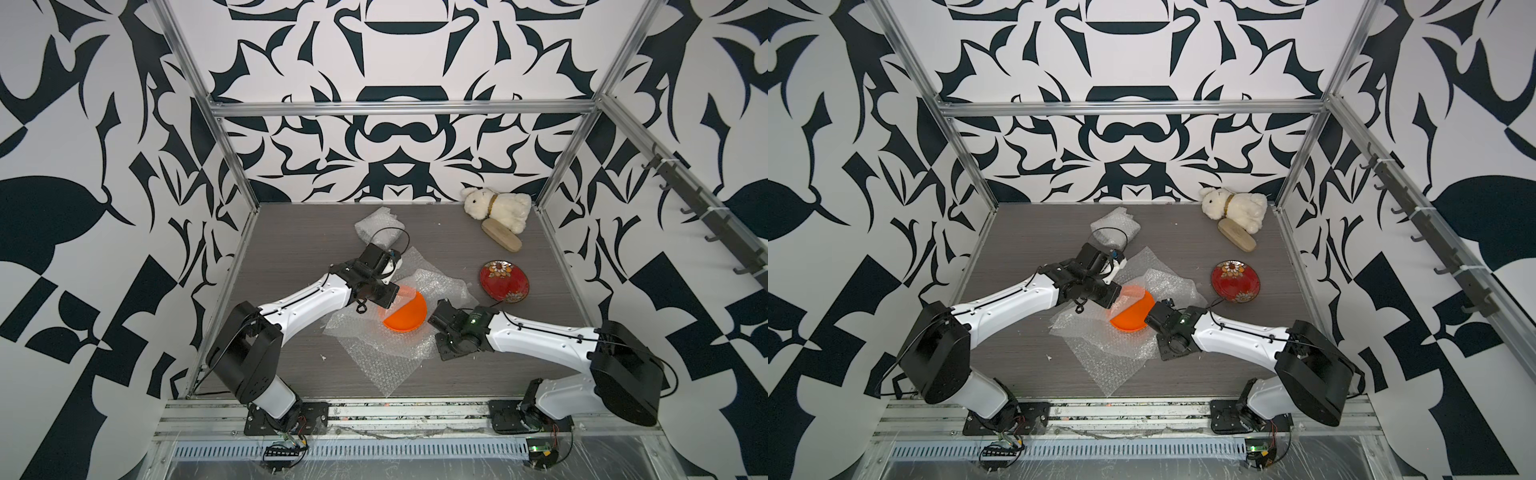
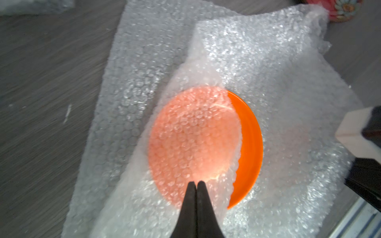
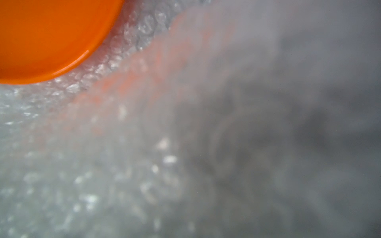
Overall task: Unpack dinner plates from bubble wrap
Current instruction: Unwrap the bubble wrap.
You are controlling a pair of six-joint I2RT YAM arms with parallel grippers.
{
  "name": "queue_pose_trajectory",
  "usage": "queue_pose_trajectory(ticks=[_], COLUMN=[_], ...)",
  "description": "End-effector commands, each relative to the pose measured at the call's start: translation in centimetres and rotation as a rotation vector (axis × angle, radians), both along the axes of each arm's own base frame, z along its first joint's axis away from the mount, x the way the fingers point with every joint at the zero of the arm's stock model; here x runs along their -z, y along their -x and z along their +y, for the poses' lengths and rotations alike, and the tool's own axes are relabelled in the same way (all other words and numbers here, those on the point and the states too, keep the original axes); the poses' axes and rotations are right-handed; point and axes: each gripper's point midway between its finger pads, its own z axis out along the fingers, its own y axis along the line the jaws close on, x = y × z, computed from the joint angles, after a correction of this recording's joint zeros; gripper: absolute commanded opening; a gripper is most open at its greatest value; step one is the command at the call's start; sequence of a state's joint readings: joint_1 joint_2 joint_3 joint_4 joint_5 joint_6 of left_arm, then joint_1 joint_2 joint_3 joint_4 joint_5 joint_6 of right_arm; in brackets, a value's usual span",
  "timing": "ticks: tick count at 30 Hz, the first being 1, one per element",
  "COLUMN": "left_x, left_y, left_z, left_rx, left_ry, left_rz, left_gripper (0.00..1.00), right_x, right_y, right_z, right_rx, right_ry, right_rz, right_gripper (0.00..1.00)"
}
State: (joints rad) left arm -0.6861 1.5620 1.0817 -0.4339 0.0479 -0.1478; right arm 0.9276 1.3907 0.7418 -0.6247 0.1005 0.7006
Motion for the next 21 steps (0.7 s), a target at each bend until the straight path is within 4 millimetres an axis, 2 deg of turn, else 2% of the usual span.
queue_pose_trajectory(ticks=[1,9,16,21], left_x=[-0.3,-0.4,0.1,0.7], left_y=[-0.8,-2.5,-4.6,-5.5], left_z=[1.5,3.7,7.2,8.2], left_rx=[-0.071,-0.155,-0.272,-0.291], left_ry=[0.001,-0.015,-0.067,-0.073], left_rz=[-0.015,-0.022,-0.017,0.008], left_gripper=[0.00,0.00,0.00,0.00], right_x=[-0.1,-0.1,0.0,0.2], right_y=[0.2,0.3,0.4,0.4], right_z=[-0.3,-0.5,-0.6,-0.6], right_rx=[0.004,0.005,0.005,0.004], right_ry=[0.011,0.015,0.019,0.024], right_rz=[-0.006,-0.004,0.002,0.009], right_gripper=[0.00,0.00,0.00,0.00])
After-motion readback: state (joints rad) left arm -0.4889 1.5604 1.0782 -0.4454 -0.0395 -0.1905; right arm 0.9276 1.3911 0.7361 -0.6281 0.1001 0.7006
